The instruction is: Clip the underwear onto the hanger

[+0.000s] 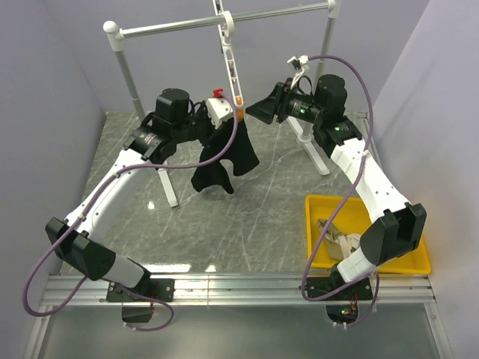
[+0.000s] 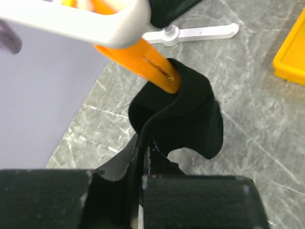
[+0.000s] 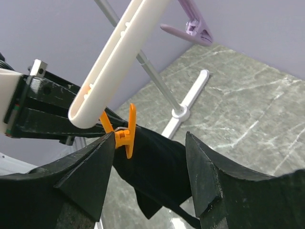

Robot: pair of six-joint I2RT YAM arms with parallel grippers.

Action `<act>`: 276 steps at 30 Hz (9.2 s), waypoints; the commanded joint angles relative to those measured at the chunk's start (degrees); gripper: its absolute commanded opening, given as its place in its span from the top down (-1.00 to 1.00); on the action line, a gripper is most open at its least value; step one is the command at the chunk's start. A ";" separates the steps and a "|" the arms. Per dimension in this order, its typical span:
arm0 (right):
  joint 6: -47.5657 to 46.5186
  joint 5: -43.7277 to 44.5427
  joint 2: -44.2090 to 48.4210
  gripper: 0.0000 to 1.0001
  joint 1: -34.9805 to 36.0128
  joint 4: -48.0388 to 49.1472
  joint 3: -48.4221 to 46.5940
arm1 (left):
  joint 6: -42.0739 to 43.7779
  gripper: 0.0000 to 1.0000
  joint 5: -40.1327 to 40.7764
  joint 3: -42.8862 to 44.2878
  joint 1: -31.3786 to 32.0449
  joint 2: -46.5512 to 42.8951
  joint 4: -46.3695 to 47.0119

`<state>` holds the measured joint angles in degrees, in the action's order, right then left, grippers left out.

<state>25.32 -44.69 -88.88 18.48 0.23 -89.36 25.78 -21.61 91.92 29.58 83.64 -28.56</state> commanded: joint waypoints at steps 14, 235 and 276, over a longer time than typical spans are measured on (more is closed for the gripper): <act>-9.33 2.58 4.16 -0.36 -0.46 -8.40 -4.50 | -11.00 0.14 -0.63 2.47 7.68 4.43 8.78; -34.29 17.27 -15.01 0.17 9.82 17.09 -19.01 | -23.85 0.68 -9.42 10.74 -10.25 5.05 8.52; -24.53 18.58 -14.39 1.00 9.56 11.11 -19.54 | -21.38 -0.50 -6.78 5.98 -12.62 -1.99 9.04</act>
<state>1.50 -26.00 -106.21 27.75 10.13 -109.73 10.66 -31.92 92.73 16.91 81.06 -24.25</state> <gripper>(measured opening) 0.007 0.738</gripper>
